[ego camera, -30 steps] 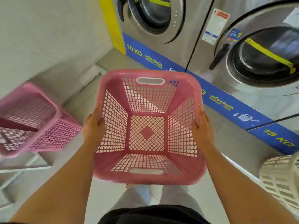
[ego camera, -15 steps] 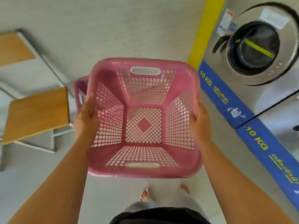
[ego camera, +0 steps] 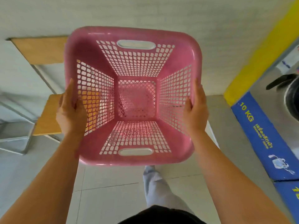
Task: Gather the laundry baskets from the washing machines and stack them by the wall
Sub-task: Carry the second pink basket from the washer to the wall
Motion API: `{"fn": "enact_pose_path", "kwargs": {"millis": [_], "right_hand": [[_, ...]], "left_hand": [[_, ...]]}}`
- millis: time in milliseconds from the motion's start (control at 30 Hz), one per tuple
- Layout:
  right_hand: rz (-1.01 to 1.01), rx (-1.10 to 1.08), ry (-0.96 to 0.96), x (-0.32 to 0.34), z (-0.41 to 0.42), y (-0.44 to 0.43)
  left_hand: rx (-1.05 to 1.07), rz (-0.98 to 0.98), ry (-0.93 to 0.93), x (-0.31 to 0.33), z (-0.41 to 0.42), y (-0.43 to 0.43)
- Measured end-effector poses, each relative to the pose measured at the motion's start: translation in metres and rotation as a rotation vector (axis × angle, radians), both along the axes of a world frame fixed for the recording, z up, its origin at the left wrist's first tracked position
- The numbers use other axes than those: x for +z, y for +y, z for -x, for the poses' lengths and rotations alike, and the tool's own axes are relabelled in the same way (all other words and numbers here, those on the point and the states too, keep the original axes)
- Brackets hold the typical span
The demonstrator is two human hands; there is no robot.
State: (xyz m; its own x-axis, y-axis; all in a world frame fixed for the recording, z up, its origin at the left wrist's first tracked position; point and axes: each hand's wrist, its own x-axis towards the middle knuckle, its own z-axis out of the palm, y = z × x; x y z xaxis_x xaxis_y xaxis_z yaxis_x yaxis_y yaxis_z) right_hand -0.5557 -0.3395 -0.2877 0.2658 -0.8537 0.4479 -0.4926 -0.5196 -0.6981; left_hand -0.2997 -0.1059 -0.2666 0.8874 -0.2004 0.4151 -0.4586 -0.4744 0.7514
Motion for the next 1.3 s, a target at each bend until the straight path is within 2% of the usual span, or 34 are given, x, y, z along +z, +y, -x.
{"fn": "enact_pose_path", "kwargs": {"millis": [167,367,567,1167,1300], "right_hand": [[-0.049,0.101,0.050,-0.028,-0.075,-0.065],[-0.217,0.131,0.182,-0.068,-0.151,-0.140],[-0.307,0.157,0.304,-0.121,-0.211,-0.184],[-0.459,0.178,0.597,-0.281,-0.289,-0.226],[-0.542,0.201,0.740,-0.299,-0.284,-0.219]], "left_hand": [[0.017,-0.034,0.048,-0.025,-0.065,-0.049],[-0.004,-0.252,0.215,-0.067,-0.147,-0.125],[-0.020,-0.387,0.323,-0.115,-0.207,-0.172],[-0.078,-0.636,0.542,-0.289,-0.284,-0.199],[-0.159,-0.677,0.626,-0.314,-0.283,-0.204]]}}
